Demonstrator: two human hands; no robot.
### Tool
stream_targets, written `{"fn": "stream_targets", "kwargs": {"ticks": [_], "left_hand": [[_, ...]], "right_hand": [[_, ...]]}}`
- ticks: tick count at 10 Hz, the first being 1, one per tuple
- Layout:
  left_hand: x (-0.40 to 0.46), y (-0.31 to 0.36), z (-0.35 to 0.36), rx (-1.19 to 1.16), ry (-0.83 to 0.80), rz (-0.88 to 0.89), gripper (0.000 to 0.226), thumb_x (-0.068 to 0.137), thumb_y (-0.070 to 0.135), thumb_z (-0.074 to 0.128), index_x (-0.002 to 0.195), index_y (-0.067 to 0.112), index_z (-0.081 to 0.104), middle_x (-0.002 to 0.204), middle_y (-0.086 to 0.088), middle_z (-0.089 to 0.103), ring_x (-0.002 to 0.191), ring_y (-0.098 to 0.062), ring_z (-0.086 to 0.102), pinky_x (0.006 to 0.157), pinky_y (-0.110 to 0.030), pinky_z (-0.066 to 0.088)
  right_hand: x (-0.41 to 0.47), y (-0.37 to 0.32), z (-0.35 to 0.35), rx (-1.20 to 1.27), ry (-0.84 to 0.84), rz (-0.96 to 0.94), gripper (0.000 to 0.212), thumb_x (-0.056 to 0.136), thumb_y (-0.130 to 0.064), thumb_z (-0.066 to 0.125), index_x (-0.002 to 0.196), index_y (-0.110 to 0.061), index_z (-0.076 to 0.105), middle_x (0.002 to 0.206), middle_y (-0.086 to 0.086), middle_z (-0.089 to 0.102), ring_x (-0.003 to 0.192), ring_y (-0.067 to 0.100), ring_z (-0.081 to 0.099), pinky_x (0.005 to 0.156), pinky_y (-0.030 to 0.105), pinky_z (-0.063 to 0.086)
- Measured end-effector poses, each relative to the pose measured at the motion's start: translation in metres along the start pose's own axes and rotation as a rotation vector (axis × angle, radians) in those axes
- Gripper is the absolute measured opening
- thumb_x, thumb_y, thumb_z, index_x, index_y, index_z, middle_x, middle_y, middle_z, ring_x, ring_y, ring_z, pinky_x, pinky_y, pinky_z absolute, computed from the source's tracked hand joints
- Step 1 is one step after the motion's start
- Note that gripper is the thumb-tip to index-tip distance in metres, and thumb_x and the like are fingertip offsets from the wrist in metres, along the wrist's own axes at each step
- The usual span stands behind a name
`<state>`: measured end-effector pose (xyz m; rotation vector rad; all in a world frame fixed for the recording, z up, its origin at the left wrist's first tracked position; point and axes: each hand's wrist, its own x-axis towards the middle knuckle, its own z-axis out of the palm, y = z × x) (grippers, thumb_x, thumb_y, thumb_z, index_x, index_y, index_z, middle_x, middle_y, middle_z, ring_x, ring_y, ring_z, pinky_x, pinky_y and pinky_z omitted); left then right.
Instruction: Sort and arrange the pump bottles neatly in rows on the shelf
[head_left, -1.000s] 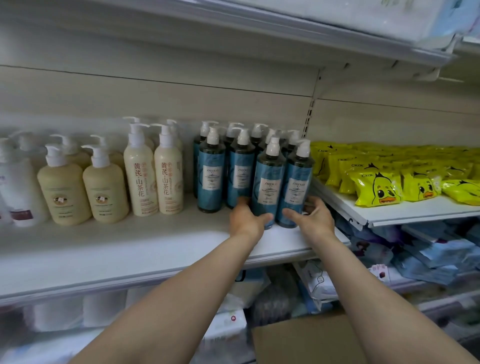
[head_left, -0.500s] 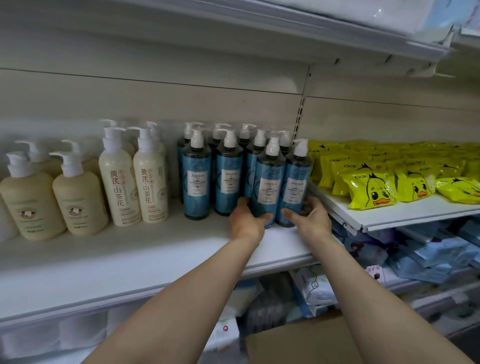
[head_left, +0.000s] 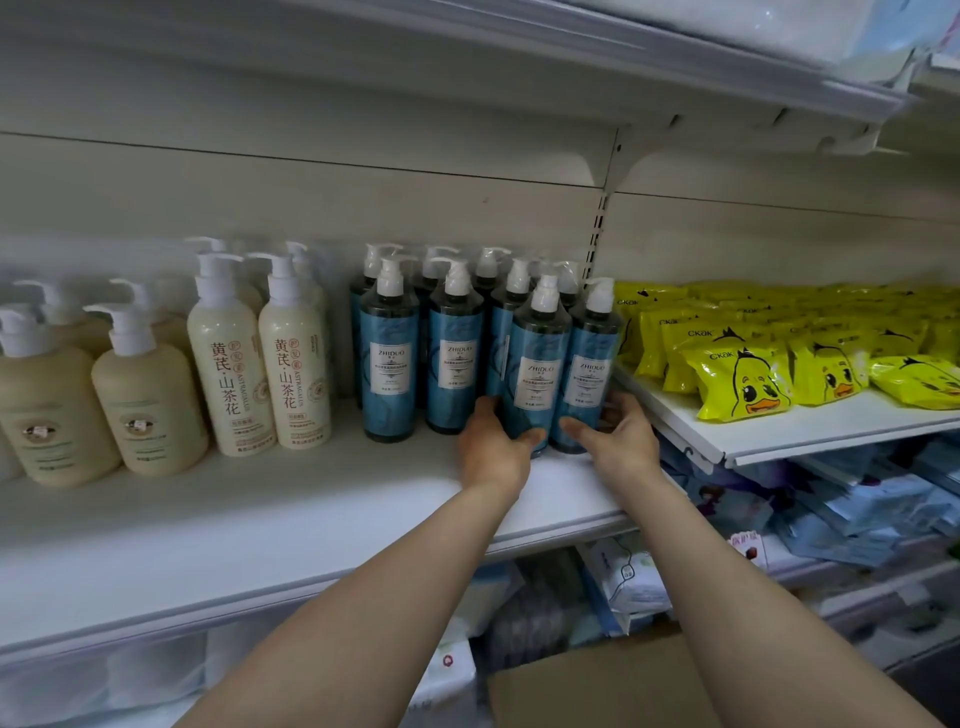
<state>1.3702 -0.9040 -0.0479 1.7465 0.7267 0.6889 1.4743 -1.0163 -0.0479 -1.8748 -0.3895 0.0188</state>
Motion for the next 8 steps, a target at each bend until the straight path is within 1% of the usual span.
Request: {"fn": "stream_targets", "kwargs": {"ticks": [1,2,3,4,5,6,7,8], "left_hand": [[0.001,-0.003,0.002,-0.008,0.001,0.01,0.064,0.082,0.021,0.079,0.138,0.016,0.047,0.138,-0.004,0.058,0.128,-0.022,0.054,0.097,-0.024,0.042],[0.001,-0.003,0.003,0.001,0.009,0.021,0.065,0.082,0.023,0.08,0.138,0.016,0.048,0.139,-0.004,0.057,0.129,-0.022,0.053,0.101,-0.028,0.043],[0.002,-0.003,0.002,-0.015,0.001,0.015,0.065,0.082,0.023,0.079,0.139,0.017,0.047,0.139,-0.003,0.057,0.129,-0.022,0.053,0.098,-0.023,0.041],[0.0,-0.001,-0.001,-0.014,-0.016,-0.003,0.064,0.083,0.022,0.078,0.139,0.017,0.047,0.139,-0.003,0.057,0.128,-0.022,0.054,0.096,-0.022,0.041],[0.0,0.002,-0.002,-0.017,-0.033,-0.024,0.066,0.083,0.022,0.078,0.14,0.015,0.046,0.14,-0.004,0.056,0.129,-0.023,0.053,0.097,-0.023,0.041],[0.0,0.003,-0.005,-0.036,-0.051,-0.09,0.07,0.079,0.03,0.082,0.138,0.013,0.046,0.14,-0.007,0.056,0.127,-0.024,0.055,0.102,-0.03,0.046],[-0.006,0.0,-0.013,-0.041,-0.05,-0.111,0.069,0.079,0.034,0.082,0.134,0.01,0.048,0.137,-0.008,0.057,0.124,-0.026,0.056,0.098,-0.029,0.047],[-0.019,0.001,-0.026,-0.064,-0.037,-0.15,0.067,0.082,0.035,0.079,0.136,0.009,0.049,0.139,-0.008,0.056,0.127,-0.026,0.054,0.094,-0.026,0.042]], "right_hand": [[-0.001,0.002,0.002,0.004,0.002,-0.009,0.068,0.075,-0.025,0.089,0.133,-0.02,0.053,0.124,0.0,0.067,0.108,0.018,0.064,0.091,0.032,0.051],[-0.001,0.003,0.003,-0.006,0.004,-0.012,0.069,0.075,-0.027,0.089,0.133,-0.021,0.053,0.126,0.0,0.067,0.112,0.02,0.064,0.094,0.034,0.051],[-0.002,-0.001,0.003,-0.021,0.014,-0.02,0.065,0.078,-0.027,0.087,0.133,-0.019,0.053,0.12,-0.004,0.064,0.106,0.014,0.061,0.09,0.03,0.048],[-0.004,-0.001,0.005,-0.055,0.019,0.0,0.062,0.079,-0.029,0.085,0.131,-0.02,0.053,0.12,-0.004,0.065,0.106,0.015,0.062,0.095,0.033,0.049],[-0.005,-0.001,0.006,-0.08,0.01,0.041,0.066,0.079,-0.034,0.085,0.135,-0.019,0.052,0.129,0.003,0.067,0.118,0.024,0.064,0.103,0.042,0.05],[-0.011,-0.006,0.004,-0.098,0.003,0.099,0.079,0.08,-0.038,0.084,0.144,-0.013,0.045,0.141,0.008,0.06,0.128,0.027,0.057,0.107,0.04,0.046],[-0.022,-0.007,0.0,-0.124,0.024,0.123,0.083,0.082,-0.041,0.081,0.148,-0.01,0.041,0.147,0.01,0.053,0.132,0.03,0.052,0.108,0.04,0.043],[-0.039,-0.015,-0.002,-0.133,0.063,0.184,0.082,0.085,-0.042,0.078,0.149,-0.01,0.04,0.147,0.011,0.052,0.134,0.031,0.05,0.109,0.04,0.04]]}}
